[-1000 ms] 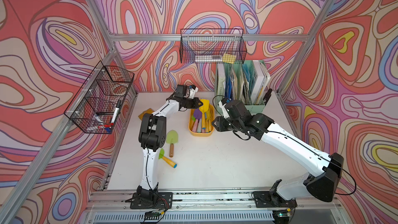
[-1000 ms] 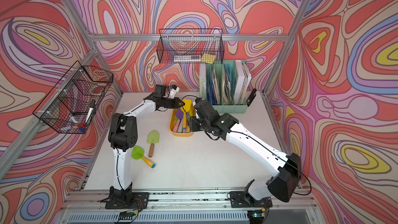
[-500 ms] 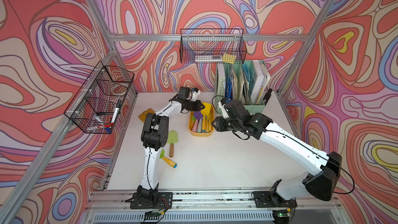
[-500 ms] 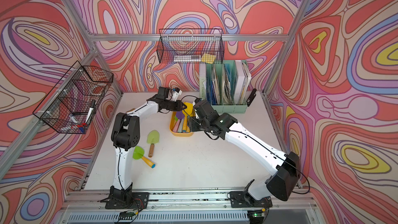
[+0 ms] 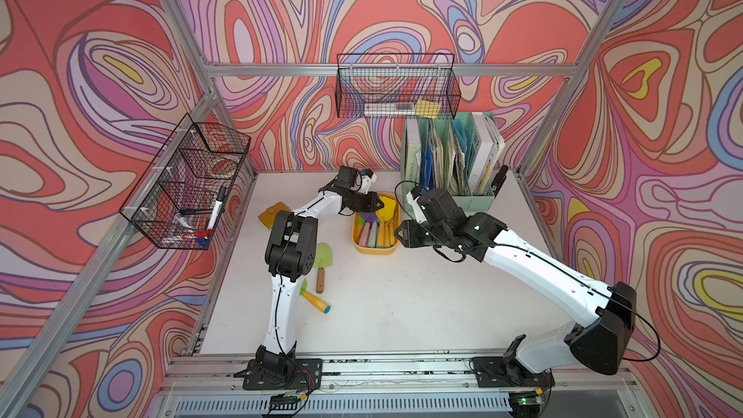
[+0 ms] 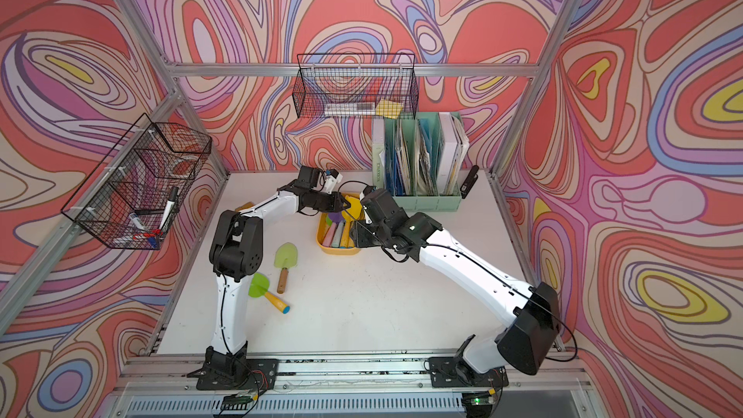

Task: Put the shovel into the storage box
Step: Place the shovel in the storage box.

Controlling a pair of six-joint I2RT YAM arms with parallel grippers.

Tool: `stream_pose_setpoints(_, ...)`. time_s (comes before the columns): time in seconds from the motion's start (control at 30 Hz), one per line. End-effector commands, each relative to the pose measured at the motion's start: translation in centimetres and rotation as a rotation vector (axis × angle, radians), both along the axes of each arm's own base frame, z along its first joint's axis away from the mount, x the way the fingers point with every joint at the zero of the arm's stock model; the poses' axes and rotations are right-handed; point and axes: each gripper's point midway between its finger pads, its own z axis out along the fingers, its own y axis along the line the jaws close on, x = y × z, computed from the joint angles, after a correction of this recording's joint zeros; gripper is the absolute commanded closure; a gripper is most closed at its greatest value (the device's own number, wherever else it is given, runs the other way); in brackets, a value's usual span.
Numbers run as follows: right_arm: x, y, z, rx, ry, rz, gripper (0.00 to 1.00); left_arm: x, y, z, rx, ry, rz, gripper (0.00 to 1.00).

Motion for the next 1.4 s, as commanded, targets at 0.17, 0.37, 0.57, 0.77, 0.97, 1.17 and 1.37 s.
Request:
stream_pose_setpoints(0.17,0.2,-0.1,0.0,0.014,-0.005,-0.008,0.59,-1.0,0.0,-2.1,0.035,0.044,-0.013,0.86)
stream_pose_setpoints(0.37,0.1,-0.2,0.1,0.017,-0.007,-0.007,0.59,-1.1,0.2,-2.0,0.049,0.053,-0.01,0.69)
stream_pose_setpoints(0.57,0.1,-0.3,0.1,0.018,-0.009,-0.008,0.59,-1.1,0.4,-1.5,0.059,0.049,-0.006,0.57)
stream_pose_setpoints(0.77,0.0,-0.5,0.1,0.014,-0.013,-0.008,0.59,-1.0,0.7,0.5,0.065,0.012,0.006,0.42)
stream_pose_setpoints(0.97,-0.2,-0.8,0.1,0.012,-0.017,-0.011,0.59,-0.9,1.4,3.7,0.091,-0.046,0.038,0.31)
stream_pose_setpoints(1.17,-0.6,-1.0,0.1,0.013,-0.022,0.001,0.59,-1.4,2.5,7.0,0.118,-0.099,0.083,0.25)
stream_pose_setpoints(1.37,-0.9,-0.9,-0.3,0.005,-0.016,0.029,0.59,-3.1,5.4,9.3,0.188,-0.131,0.212,0.15)
